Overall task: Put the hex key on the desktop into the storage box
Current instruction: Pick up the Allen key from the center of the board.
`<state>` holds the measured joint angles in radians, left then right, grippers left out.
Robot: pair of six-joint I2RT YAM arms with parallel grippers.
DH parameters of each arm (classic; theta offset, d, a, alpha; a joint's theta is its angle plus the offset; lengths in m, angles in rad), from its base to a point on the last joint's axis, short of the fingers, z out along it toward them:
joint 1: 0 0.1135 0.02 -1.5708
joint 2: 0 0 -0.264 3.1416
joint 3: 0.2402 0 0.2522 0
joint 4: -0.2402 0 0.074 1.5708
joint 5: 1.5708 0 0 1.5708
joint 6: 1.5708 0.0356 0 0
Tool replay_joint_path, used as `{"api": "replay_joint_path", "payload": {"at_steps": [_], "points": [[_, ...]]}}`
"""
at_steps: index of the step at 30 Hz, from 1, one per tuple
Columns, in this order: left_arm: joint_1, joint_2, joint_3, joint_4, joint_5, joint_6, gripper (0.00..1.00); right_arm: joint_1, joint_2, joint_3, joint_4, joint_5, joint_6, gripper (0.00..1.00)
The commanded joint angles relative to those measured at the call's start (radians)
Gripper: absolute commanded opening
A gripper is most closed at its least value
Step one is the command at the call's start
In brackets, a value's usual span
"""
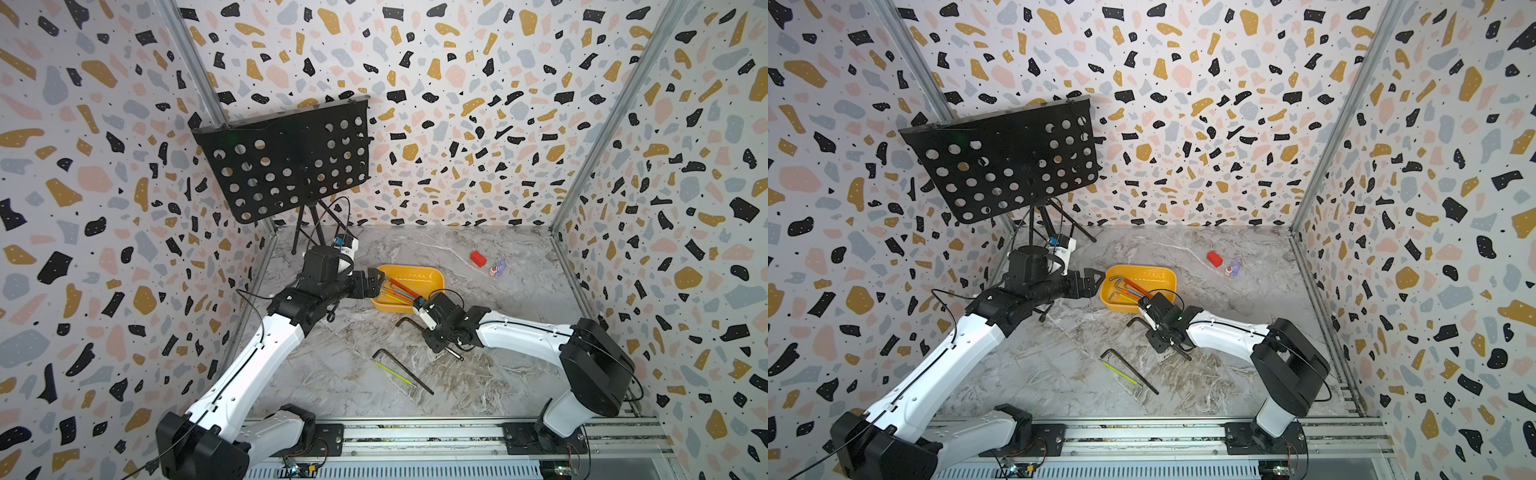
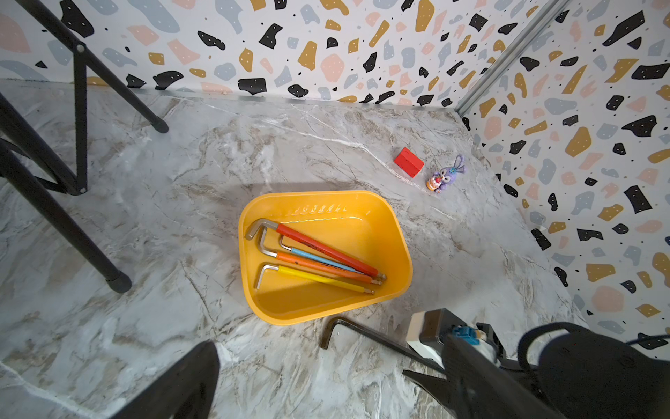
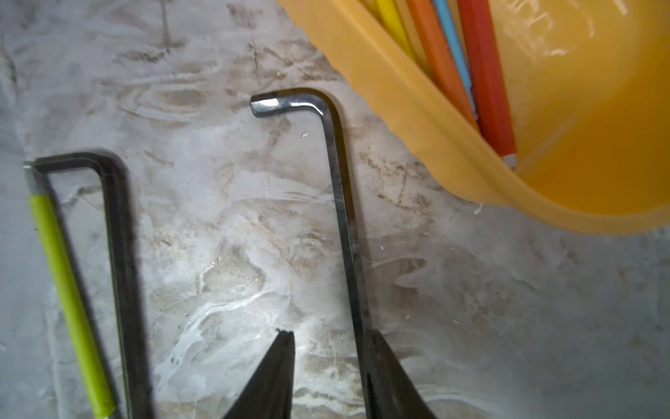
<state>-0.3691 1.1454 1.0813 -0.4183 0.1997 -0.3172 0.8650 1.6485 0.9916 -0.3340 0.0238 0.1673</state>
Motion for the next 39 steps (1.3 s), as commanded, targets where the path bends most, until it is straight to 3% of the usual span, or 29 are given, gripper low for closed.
{"api": "replay_joint_path", "payload": {"at_steps": [1,20,25,28,39], "points": [[0.005,-0.001,-0.009,0.037,0.000,-0.003,1.00,-0.018,0.027,0.055,-0.010,-0.067,-0.051,0.39],[0.005,0.018,-0.009,0.038,0.001,-0.002,1.00,-0.050,0.227,0.052,0.075,-0.136,-0.106,0.35],[0.004,0.020,-0.009,0.038,0.003,-0.002,1.00,-0.050,0.236,0.025,0.092,-0.131,-0.098,0.14],[0.005,0.020,-0.009,0.038,0.003,-0.002,1.00,-0.050,0.221,-0.002,0.116,-0.134,-0.086,0.00],[0.005,0.001,-0.006,0.035,-0.020,-0.003,1.00,-0.050,-0.038,-0.048,0.098,-0.121,-0.066,0.00]]}}
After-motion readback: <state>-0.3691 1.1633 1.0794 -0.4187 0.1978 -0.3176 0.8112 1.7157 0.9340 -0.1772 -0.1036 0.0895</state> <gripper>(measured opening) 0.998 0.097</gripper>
